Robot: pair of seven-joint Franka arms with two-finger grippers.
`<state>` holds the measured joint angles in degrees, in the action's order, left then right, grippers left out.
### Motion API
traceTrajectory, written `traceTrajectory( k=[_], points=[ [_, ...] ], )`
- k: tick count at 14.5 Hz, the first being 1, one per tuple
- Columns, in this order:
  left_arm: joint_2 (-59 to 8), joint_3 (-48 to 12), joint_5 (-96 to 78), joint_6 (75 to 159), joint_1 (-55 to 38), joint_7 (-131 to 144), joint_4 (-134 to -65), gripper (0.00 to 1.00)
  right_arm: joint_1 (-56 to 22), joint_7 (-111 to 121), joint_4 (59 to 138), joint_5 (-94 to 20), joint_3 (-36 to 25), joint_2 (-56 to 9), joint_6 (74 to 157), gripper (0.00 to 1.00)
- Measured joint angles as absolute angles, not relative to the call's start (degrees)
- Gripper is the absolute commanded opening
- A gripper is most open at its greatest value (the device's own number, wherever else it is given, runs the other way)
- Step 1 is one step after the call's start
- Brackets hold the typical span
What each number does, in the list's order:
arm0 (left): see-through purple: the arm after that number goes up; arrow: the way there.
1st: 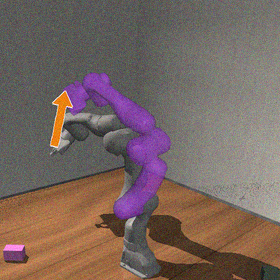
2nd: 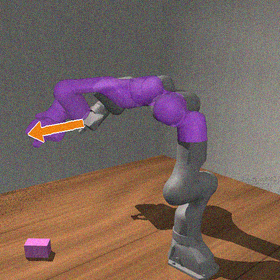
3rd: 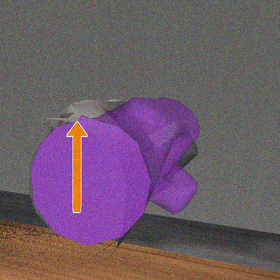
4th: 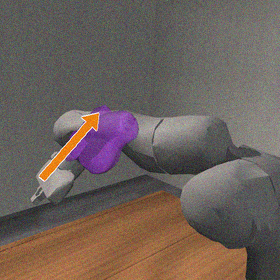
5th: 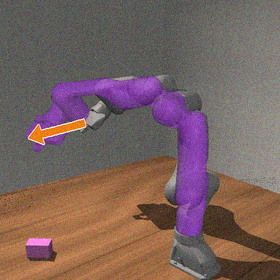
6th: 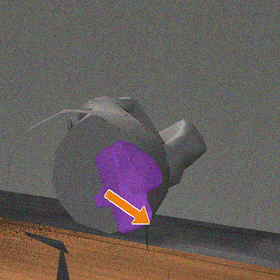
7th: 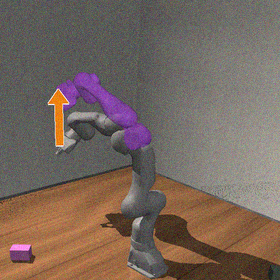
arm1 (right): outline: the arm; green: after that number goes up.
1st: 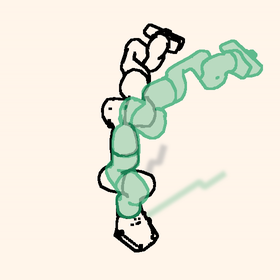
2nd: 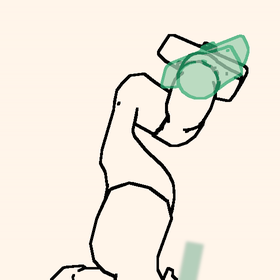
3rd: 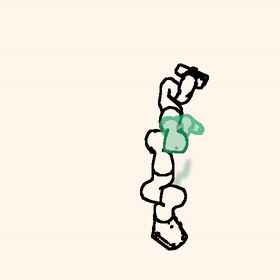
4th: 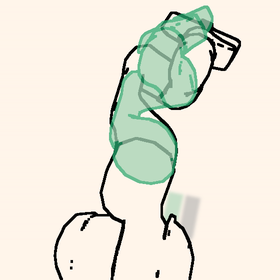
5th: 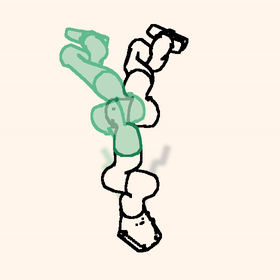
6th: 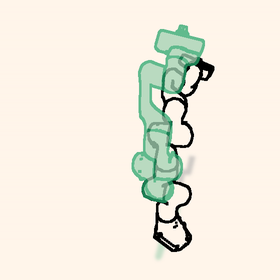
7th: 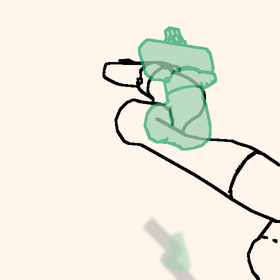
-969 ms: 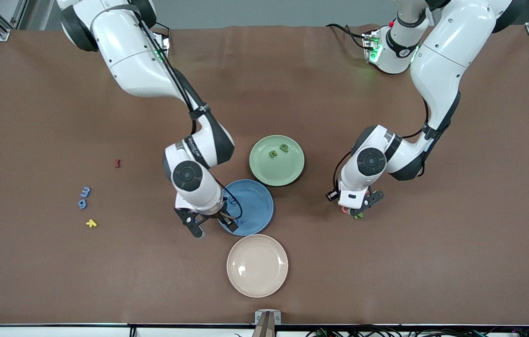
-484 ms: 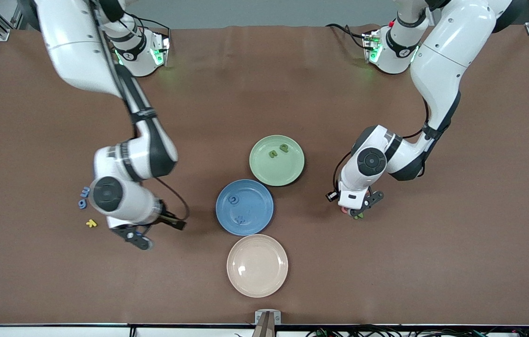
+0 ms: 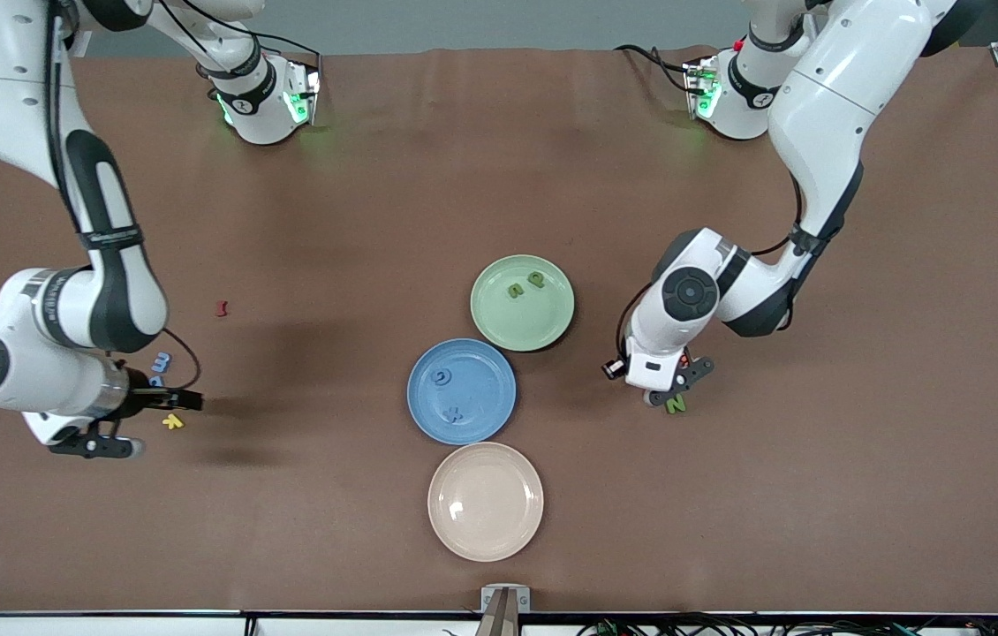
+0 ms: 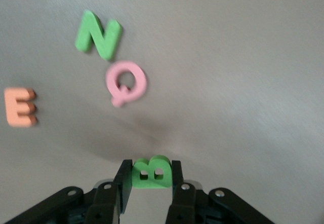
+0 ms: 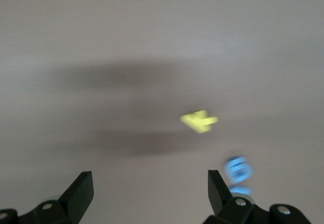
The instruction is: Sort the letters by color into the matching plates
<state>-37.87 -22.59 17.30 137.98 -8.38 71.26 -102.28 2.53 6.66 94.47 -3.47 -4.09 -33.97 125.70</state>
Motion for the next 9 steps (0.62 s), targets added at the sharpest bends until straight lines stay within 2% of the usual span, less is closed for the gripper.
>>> traceTrajectory(
  k=[4, 9],
  points=[
    [-37.5, -23.8, 17.3, 133.9, -14.2, 77.3, -99.2, 0.2, 7.2, 19.7, 99.8, -3.1, -4.0, -34.4, 135.6, 1.0],
    [-38.2, -23.8, 17.3, 132.3, -23.0, 84.2, -95.6, 0.2, 9.4, 27.8, 101.7, -3.1, -3.9, -36.1, 139.2, 0.98]
  ],
)
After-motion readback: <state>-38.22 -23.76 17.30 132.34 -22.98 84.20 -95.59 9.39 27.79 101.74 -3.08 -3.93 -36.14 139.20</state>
